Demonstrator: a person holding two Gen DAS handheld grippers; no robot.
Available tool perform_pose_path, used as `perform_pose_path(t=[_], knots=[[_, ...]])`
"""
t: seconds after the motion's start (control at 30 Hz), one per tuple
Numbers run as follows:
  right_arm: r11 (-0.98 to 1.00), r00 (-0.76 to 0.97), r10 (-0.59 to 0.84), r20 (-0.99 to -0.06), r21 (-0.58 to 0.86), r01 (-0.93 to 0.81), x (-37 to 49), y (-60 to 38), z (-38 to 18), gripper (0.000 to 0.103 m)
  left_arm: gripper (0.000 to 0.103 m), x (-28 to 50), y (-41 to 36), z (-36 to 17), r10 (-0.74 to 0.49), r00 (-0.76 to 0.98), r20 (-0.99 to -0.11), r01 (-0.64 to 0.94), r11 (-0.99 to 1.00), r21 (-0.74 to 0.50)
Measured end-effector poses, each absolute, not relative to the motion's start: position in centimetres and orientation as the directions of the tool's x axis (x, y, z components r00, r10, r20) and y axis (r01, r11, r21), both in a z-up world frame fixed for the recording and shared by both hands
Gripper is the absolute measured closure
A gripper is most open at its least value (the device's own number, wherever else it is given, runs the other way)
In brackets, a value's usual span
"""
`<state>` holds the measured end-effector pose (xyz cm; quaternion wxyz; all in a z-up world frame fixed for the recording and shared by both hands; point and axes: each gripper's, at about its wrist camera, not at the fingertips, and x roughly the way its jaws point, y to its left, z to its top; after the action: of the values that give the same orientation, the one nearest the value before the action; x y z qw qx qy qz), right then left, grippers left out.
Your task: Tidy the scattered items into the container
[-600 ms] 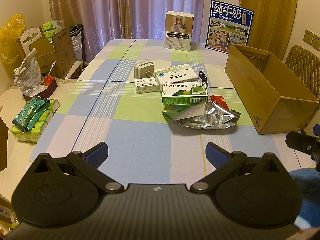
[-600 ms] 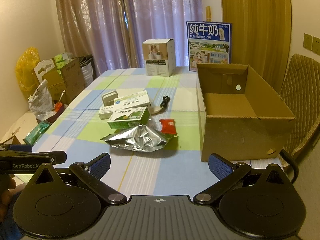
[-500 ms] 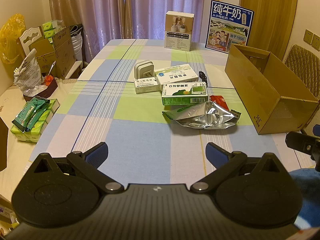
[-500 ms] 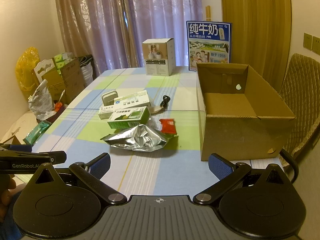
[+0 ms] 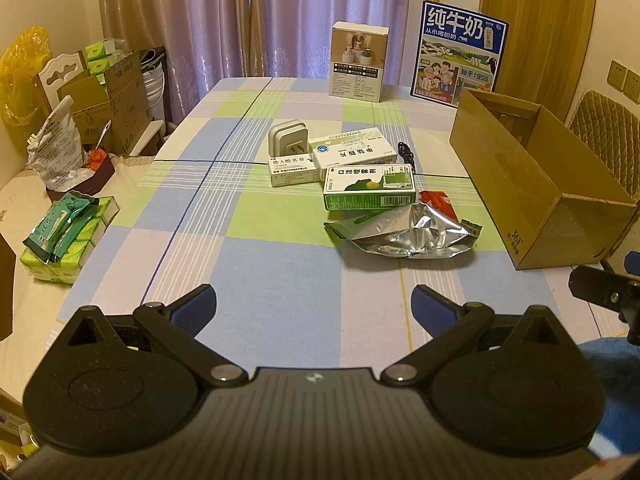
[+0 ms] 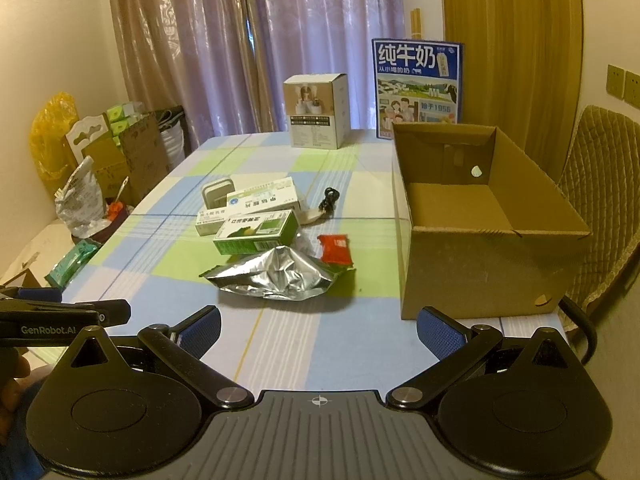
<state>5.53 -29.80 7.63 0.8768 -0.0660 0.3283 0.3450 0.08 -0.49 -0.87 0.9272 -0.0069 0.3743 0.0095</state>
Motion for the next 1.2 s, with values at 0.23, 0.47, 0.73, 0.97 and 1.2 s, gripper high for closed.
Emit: perform_pose_path(t=[0.23, 0.47, 0.73, 0.97, 1.2], knots=[[0.753, 0.543, 0.56, -0.625, 0.112, -0.648, 5.6, -29.7, 7.7, 0.002, 0.001, 0.0, -0.6, -1.0, 0.014, 0.719, -0.695, -0.026, 1.0, -0.007], [0.734, 0.5, 0.596, -0.628, 0.174, -0.656, 6.4, -30.2, 8.2, 0.002, 0.001, -0.1, -0.4, -0.9, -0.026, 0.717, -0.696, -0.008, 0.999, -0.046], [0.612, 0.444, 0.707, -0.551, 0.162, -0.774, 7.7, -30.3, 11.1, 0.002, 0.001, 1.0, 0.0, 0.3, -0.099, 0.709, -0.698, 0.075, 0.995, -0.066], [0.451, 0.383, 0.666, -0.64, -0.064, -0.89, 9.0, -26.1, 10.6, 0.002, 0.001, 4.0, 1.3, 0.5, -0.135, 0.695, -0.706, 0.185, 0.983, -0.007], [0.224, 0.298, 0.606, -0.738, -0.201, -0.954, 10.7, -22.3, 6.7, 0.002, 0.001, 7.5, 1.9, -0.8, -0.181, 0.678, -0.713, 0.393, 0.908, 0.143]])
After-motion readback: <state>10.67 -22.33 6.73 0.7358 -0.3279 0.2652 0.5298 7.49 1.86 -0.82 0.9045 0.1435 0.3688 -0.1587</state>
